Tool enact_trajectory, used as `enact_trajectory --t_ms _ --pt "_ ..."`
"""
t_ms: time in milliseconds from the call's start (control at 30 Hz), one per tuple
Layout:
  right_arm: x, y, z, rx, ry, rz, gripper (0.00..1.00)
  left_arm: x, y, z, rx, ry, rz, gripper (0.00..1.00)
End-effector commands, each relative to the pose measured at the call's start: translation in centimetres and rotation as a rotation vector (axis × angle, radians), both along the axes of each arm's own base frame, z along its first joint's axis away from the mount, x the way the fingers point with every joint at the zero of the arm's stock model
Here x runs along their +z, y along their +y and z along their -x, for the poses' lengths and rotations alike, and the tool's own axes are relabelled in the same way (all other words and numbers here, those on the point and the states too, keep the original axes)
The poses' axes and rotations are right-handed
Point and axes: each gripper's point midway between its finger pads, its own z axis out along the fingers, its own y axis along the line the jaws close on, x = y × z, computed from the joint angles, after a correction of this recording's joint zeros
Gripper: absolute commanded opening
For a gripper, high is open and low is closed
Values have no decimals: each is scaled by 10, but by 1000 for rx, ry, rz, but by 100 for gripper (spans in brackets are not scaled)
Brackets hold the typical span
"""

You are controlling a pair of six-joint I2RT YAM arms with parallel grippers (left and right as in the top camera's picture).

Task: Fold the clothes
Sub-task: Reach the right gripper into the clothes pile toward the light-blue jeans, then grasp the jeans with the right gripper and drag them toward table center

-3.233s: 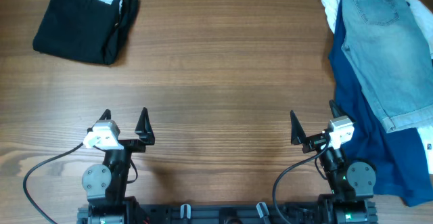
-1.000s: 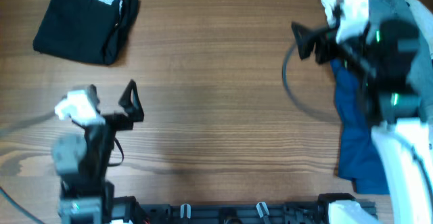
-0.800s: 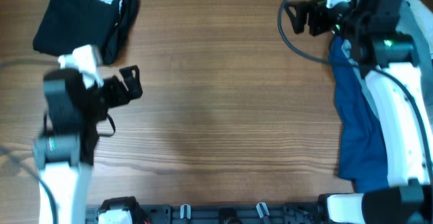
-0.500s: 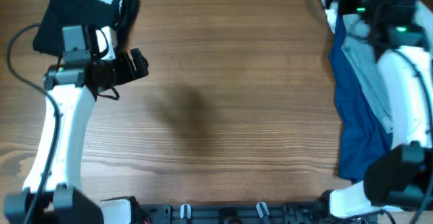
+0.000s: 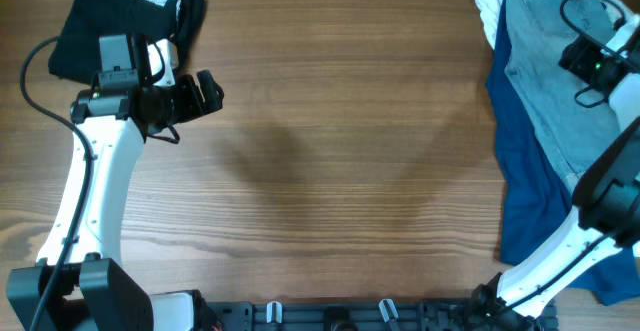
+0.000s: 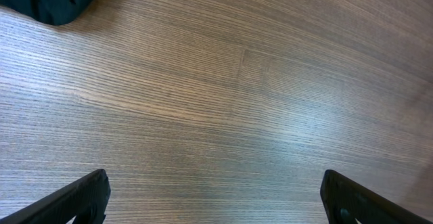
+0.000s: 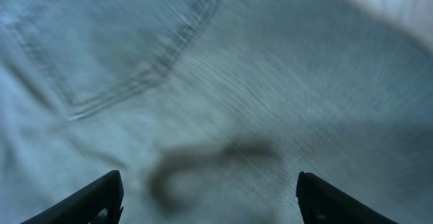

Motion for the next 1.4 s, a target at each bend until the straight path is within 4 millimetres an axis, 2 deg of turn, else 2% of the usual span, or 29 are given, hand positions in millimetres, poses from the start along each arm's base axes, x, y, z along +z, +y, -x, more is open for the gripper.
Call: enact_trajectory --t_ms 0,100,167,233,267,333,367,467,500,567,600,633,700,767,900,967,1000,1100,1133,1200,1233,1267,1300,1367 --pt "-16 -7 -6 -111 -14 -47 78 7 -1 -3 -21 -21 7 100" --pt "-28 -1 -10 -104 -5 -57 74 7 -2 -3 -24 -22 7 100" --pt "-38 4 -11 -94 11 -63 64 7 -4 -3 -27 -21 7 100" --pt "-50 11 -12 -86 30 -74 41 7 -6 -3 -33 -21 7 100" --pt "-53 14 -13 -82 35 -78 26 7 -6 -3 -33 -21 7 100" --pt "-50 18 -16 -93 26 -82 4 7 -6 -3 -33 -20 7 100" --pt "-43 17 -17 -116 9 -95 4 7 -6 -3 -33 -20 7 100" --pt "-5 19 -25 -107 -71 -129 4 6 -6 -3 -33 -19 7 100" --pt "19 23 -28 -84 -110 -129 4 6 -6 -3 -33 -19 7 100" --pt "51 35 -28 -47 -147 -131 4 6 -5 -3 -32 -19 7 100" --pt "71 47 -27 -18 -163 -136 4 7 -5 -3 -32 -19 7 100" --pt "89 62 -26 13 -173 -143 4 7 -5 -3 -32 -20 7 100" --pt "109 96 -23 77 -168 -167 4 7 -5 -3 -32 -22 7 100" --pt "121 152 -21 185 -140 -213 4 7 -5 -4 -32 -24 6 100" --pt "111 281 -11 456 -28 -290 4 7 -5 -4 -31 -24 6 100" --pt "104 359 7 628 34 -284 4 7 -2 -4 -24 -24 6 100" --pt "101 388 16 682 59 -270 4 7 -1 -3 -20 -23 6 100" --pt "91 454 45 789 123 -173 4 7 4 -3 -7 -19 6 100" --pt "89 468 52 819 132 -155 17 6 6 -3 -3 -18 6 100" --pt "88 489 64 893 140 -126 73 6 8 -3 4 -18 6 100" --pt "87 490 66 897 147 -125 89 6 9 -3 6 -18 5 100" --pt "86 489 68 895 156 -127 95 6 10 -3 9 -19 5 100" --pt "85 481 66 877 167 -128 97 6 12 -3 13 -19 5 100" --pt "87 444 57 806 180 -129 100 6 14 -3 18 -19 2 100"
